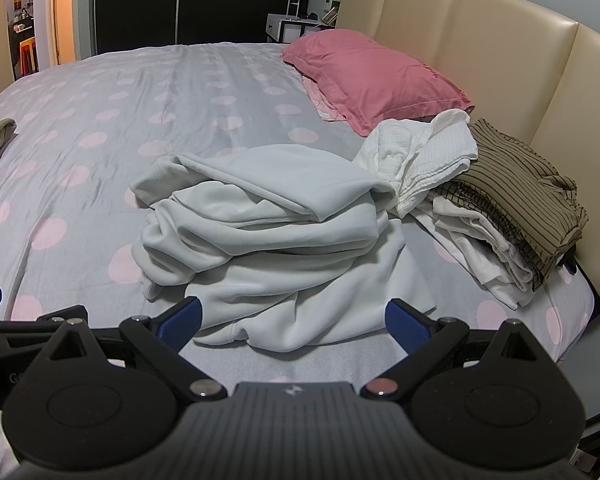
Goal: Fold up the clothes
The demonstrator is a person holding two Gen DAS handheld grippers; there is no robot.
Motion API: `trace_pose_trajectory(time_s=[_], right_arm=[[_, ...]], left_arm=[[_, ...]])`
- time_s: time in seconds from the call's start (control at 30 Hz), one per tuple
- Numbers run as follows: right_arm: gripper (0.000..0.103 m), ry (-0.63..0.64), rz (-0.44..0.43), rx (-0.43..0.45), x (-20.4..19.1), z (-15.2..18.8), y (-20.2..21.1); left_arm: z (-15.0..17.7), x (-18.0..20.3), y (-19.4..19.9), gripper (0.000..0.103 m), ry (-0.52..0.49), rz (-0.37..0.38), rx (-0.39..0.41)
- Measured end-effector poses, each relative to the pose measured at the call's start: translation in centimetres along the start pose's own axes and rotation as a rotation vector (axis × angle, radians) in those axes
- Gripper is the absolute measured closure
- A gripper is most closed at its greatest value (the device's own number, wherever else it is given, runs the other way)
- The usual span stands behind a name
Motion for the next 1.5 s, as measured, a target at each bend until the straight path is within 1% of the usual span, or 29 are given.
trace_pose_trajectory(time_s=[0.53, 0.97, 1.07, 1.37, 1.5], right_arm=[[0.004, 0.006, -0.001, 0.003, -0.1, 0.0, -0.1], [0.004, 0.018, -0.005, 0.005, -0.1, 0.0, -0.1], [0.004, 0.027, -0.027, 0.009, -0.2, -0.3, 0.1], [0.003, 0.057, -0.116, 0.054, -0.9, -1.1, 2.2], [0.003, 0.032, -0.170, 0.076, 0.1, -1.6, 3.7]], left_arm=[[0.3, 0.2, -0.1, 0.021, -0.013, -0.003, -0.008], [0.2, 0.2, 0.0, 0.021, -0.018, -0.008, 0.003], [0.3, 0.0, 0.5, 0.021, -0.030, -0.018, 0.025], [2.5, -1.6, 3.4, 0.021, -0.076, -0.098, 0.008], [3.4, -2.3, 4.9, 0.021, -0.098, -0.135, 0.002]])
Point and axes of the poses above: each gripper's, at about its wrist camera, not at the fingertips, and y roughly against the way its jaws point, x to its right, z to its underside, the point moved 8 cm from there along -y, roughly the way its jaws point, and after that the axes turned 6 degrees about -y, right-handed, at the moved point
